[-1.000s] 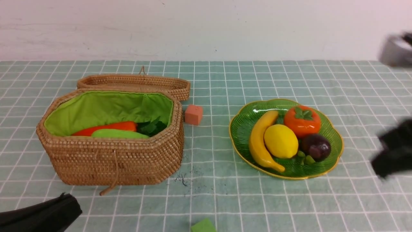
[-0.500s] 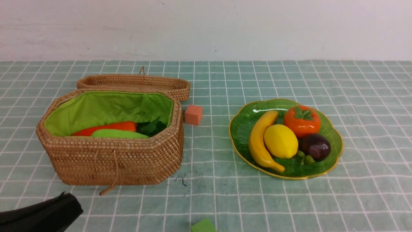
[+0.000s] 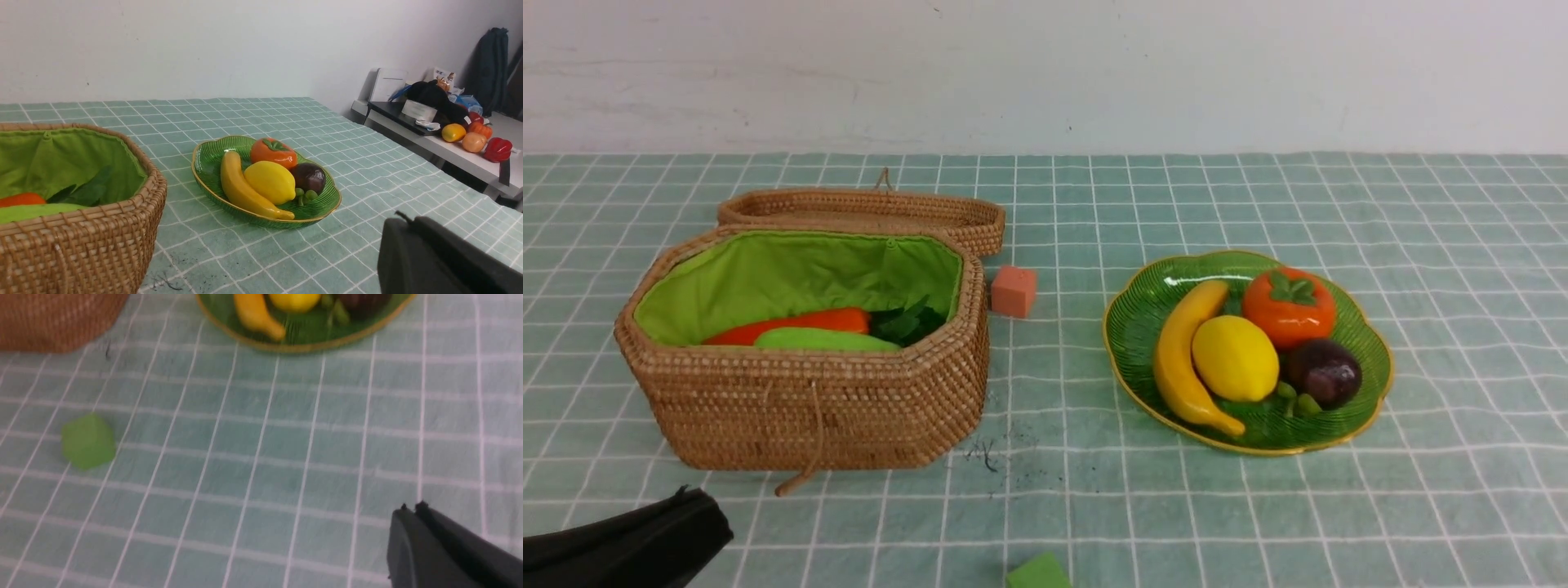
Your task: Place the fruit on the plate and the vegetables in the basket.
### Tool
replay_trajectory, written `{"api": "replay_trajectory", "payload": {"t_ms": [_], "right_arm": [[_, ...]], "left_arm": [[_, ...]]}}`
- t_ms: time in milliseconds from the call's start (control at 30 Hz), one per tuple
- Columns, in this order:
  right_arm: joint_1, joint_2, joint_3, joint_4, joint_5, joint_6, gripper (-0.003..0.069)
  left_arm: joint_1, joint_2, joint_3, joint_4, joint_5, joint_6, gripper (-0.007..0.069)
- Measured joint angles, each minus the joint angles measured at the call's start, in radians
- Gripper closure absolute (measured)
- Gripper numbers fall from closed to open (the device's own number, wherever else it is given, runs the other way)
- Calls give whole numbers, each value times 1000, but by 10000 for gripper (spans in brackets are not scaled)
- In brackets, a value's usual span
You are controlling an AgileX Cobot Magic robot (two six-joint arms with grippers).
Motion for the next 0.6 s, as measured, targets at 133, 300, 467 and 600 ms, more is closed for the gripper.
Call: {"api": "replay_trajectory", "payload": {"t_ms": [133, 300, 467, 600], "right_arm": [[-121, -96, 156, -48, -182, -27, 677], [-236, -278, 405, -57, -296, -36, 677], [-241, -298, 426, -52, -332, -29, 677], [-241, -298, 427, -51, -337, -28, 677]], "left_arm": [[0, 0, 0, 0, 0, 0, 634], [0, 0, 0, 0, 4, -1, 631], [0, -1, 2, 1, 6, -1, 627], [0, -1, 5, 1, 18, -1, 626]]}}
